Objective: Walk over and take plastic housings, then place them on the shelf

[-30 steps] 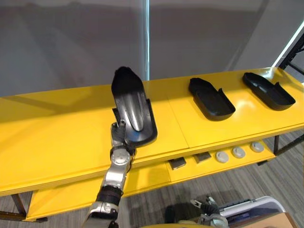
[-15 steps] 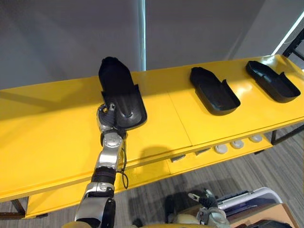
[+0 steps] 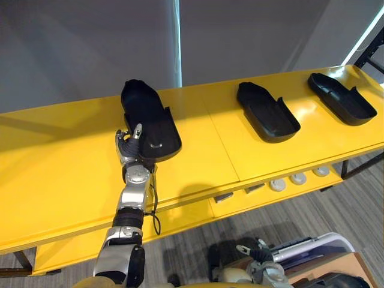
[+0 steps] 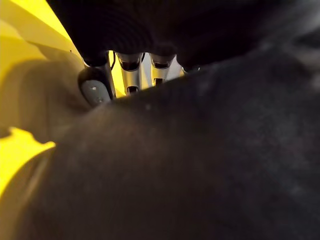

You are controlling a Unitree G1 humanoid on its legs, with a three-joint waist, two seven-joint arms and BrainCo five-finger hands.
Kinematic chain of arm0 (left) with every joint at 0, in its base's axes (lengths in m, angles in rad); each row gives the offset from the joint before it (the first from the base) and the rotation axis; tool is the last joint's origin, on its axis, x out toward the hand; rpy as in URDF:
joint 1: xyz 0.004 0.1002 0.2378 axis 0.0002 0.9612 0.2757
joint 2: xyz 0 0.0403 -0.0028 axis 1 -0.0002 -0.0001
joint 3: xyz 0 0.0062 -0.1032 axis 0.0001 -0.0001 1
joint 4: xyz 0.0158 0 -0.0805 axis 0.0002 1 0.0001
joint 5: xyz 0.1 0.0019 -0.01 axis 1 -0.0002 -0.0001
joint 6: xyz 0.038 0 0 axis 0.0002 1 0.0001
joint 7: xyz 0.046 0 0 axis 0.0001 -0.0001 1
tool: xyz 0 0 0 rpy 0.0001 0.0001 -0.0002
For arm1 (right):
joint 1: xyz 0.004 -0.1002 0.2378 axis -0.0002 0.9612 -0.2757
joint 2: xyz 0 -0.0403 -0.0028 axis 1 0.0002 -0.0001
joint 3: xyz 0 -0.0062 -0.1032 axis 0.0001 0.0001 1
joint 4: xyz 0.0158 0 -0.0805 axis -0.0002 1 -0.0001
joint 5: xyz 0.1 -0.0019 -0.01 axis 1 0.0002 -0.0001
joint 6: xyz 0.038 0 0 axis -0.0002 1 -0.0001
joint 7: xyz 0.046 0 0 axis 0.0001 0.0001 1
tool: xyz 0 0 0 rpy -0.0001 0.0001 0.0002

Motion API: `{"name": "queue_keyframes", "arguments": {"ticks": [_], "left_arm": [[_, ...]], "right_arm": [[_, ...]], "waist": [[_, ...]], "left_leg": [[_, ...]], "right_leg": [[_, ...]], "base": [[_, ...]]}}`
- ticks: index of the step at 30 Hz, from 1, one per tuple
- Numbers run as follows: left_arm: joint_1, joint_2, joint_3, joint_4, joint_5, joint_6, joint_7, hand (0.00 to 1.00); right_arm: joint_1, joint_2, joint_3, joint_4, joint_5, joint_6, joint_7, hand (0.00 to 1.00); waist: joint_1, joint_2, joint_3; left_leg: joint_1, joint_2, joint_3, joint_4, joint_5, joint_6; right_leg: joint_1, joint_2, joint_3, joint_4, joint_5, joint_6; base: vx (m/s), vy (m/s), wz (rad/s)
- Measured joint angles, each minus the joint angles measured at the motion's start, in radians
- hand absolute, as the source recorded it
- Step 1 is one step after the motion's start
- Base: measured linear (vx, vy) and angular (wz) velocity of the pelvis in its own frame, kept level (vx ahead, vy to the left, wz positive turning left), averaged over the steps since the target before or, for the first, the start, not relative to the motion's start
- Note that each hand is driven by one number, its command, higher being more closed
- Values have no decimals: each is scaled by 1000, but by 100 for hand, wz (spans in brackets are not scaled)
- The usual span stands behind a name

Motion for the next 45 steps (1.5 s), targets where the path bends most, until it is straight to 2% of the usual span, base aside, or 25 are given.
{"name": "queue_keyframes", "arguments": {"ticks": [8,13,19,24,25,30,36,40,45], "left_arm": [[7,20,-1,-31,27,18,-57,0],[76,20,-1,-123,31,22,-71,0],[214,-16,-32,-393,30,13,-58,0],[346,-77,-194,-665,79,-69,-61,0],[374,-84,-223,-696,95,-78,-62,100],[519,-121,-357,-765,133,-143,-114,100],[553,-124,-419,-726,133,-176,-195,100],[546,-123,-450,-604,149,-175,-212,100],[504,-111,-451,-484,206,-155,-210,100]], "right_arm": [[-8,-3,0,14,-1,1,16,0],[-6,-2,0,17,-8,3,23,0],[-5,-4,0,42,-8,6,23,0],[4,-6,1,55,-8,0,19,0],[5,-6,1,56,-8,-1,18,0],[18,-7,3,51,-8,-21,15,0],[26,-15,28,35,-11,-26,12,0],[25,-18,30,35,-14,-25,1,0],[23,-18,31,35,-26,-25,-3,0]], "waist": [[0,3,1],[-1,3,2],[6,7,4],[36,8,5],[42,9,5],[59,13,4],[71,20,0],[70,34,-14],[67,34,-16]], "left_leg": [[13,-3,-9,-4,7,11],[18,-4,-18,-3,7,11],[3,-2,-39,11,7,12],[-20,-4,-59,30,6,11],[-20,-3,-58,31,6,11],[-47,1,-54,56,-8,6],[-59,9,-33,63,-10,2],[-53,10,-31,53,-10,2],[-50,10,-25,45,-10,3]], "right_leg": [[7,-2,-5,4,0,0],[17,-3,-10,2,0,0],[22,-7,-23,4,0,0],[20,-13,-22,4,0,1],[20,-13,-20,4,0,1],[7,-10,-7,4,-10,14],[-6,-3,4,4,-10,14],[-6,-1,6,4,-10,14],[-9,-1,10,1,-9,14]], "base": [[34,54,3],[2,44,6],[-14,33,11],[-18,35,12],[0,0,0],[-41,8,-1],[-18,0,-6],[7,8,-1],[22,36,-3]]}}
